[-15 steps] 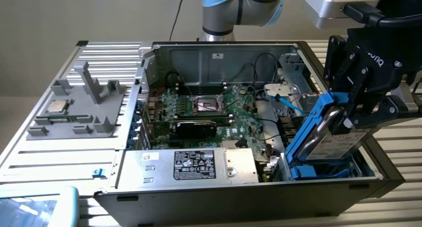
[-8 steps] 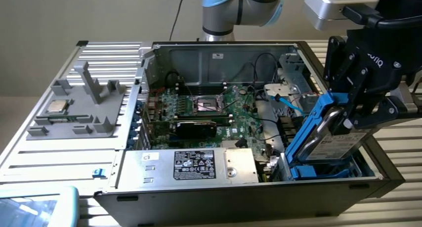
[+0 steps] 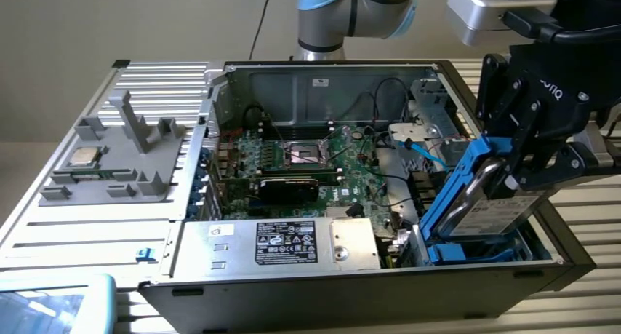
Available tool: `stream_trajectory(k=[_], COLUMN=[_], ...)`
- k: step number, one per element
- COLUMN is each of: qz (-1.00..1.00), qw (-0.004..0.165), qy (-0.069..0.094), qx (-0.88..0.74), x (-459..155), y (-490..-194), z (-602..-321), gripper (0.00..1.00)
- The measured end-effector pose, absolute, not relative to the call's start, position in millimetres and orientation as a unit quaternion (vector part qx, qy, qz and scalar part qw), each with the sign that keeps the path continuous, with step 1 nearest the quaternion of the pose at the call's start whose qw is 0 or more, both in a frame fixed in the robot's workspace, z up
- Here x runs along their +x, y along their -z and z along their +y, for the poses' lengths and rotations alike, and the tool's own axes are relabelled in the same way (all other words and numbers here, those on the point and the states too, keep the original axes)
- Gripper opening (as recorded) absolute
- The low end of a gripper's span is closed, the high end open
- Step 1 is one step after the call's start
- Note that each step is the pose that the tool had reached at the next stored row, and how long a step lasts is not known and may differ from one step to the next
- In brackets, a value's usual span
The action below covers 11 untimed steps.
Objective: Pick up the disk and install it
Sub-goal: 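Insert the disk into the insertion slot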
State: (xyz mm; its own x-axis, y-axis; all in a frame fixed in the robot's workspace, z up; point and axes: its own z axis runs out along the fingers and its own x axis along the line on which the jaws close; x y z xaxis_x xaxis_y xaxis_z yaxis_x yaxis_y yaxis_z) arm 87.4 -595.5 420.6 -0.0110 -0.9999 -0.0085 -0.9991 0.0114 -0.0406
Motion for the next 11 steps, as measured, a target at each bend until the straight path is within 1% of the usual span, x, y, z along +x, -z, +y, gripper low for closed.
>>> stream_trajectory(k=[11], qz=[0.711], qw=[0.017], qy=[0.011], qx=[-0.703], x=[87.4], y=[-416.4], z=[-595.7], gripper=[0.37])
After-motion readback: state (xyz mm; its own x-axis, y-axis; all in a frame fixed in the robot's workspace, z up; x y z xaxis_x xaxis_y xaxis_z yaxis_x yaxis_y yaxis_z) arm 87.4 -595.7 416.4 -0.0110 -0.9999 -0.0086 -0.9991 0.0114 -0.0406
